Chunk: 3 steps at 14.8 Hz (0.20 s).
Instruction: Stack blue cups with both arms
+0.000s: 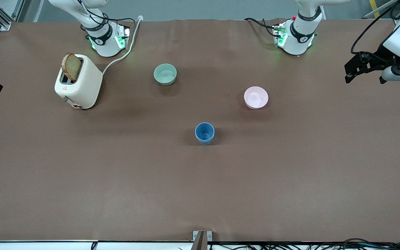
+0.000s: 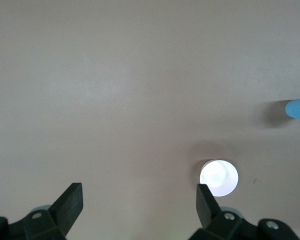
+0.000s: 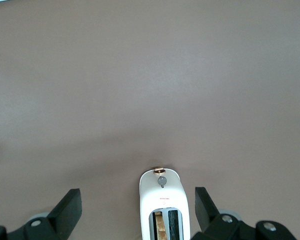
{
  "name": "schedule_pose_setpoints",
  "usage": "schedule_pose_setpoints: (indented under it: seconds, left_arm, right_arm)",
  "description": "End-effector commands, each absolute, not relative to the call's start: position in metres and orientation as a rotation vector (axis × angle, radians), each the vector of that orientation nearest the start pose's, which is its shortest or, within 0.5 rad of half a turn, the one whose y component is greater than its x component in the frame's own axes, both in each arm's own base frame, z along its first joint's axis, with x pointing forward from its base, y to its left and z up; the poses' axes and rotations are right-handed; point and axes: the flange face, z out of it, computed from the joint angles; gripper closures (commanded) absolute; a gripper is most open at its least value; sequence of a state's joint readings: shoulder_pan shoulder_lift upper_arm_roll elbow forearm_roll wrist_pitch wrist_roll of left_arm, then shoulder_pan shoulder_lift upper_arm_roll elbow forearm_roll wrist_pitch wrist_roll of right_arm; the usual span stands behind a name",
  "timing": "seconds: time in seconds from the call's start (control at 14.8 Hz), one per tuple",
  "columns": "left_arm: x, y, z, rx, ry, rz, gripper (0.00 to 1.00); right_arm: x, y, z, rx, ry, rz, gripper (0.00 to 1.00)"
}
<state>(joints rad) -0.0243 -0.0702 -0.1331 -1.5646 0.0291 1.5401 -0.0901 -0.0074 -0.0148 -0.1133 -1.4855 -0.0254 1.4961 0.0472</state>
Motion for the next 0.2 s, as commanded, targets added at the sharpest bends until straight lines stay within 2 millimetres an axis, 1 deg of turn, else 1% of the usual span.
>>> schedule_pose_setpoints:
  seconds: [0.0,0.14]
  left_arm:
    - [0.5265,-0.0810,0.6671,-3.110,0.122,-0.086,0.00]
    - [0.5266,-0.0805,0.6671,-3.114,0.115,-0.085,0.00]
  right_arm:
    - [0.5360,-0.0656,0.6658,-3.141,0.263,-0.019,0.00]
    - [0.5363,-0.0630,0.6658,-3.140,0.255,-0.019,0.00]
